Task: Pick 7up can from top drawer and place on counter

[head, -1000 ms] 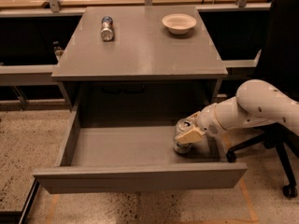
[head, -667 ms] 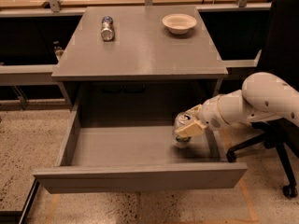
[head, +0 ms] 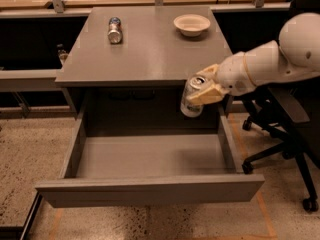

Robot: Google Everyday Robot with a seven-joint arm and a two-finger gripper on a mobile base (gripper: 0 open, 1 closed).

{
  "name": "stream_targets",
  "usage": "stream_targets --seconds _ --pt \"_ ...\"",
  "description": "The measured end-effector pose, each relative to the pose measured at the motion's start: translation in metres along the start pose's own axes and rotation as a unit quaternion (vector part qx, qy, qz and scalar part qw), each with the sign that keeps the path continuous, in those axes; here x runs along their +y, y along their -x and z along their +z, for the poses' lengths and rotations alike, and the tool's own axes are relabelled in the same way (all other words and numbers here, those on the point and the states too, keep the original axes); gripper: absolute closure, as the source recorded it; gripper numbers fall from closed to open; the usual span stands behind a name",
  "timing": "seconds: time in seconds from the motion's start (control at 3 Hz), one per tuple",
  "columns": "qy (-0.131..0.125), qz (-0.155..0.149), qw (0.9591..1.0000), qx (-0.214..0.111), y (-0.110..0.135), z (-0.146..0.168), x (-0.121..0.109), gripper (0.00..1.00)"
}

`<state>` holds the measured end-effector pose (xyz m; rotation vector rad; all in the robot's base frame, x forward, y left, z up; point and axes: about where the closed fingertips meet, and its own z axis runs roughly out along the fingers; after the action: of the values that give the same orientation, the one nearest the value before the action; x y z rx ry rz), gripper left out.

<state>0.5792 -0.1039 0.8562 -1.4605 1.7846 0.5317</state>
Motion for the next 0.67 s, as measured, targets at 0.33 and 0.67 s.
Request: stream_targets --seconds 0.33,0.67 --pt "0.028 -0.059 0.9977 0.021 0.054 -0.022 -0.019 1.00" --pt "0.041 -0.088 0.9951 0.019 0.085 -0.033 -0.021 1.00"
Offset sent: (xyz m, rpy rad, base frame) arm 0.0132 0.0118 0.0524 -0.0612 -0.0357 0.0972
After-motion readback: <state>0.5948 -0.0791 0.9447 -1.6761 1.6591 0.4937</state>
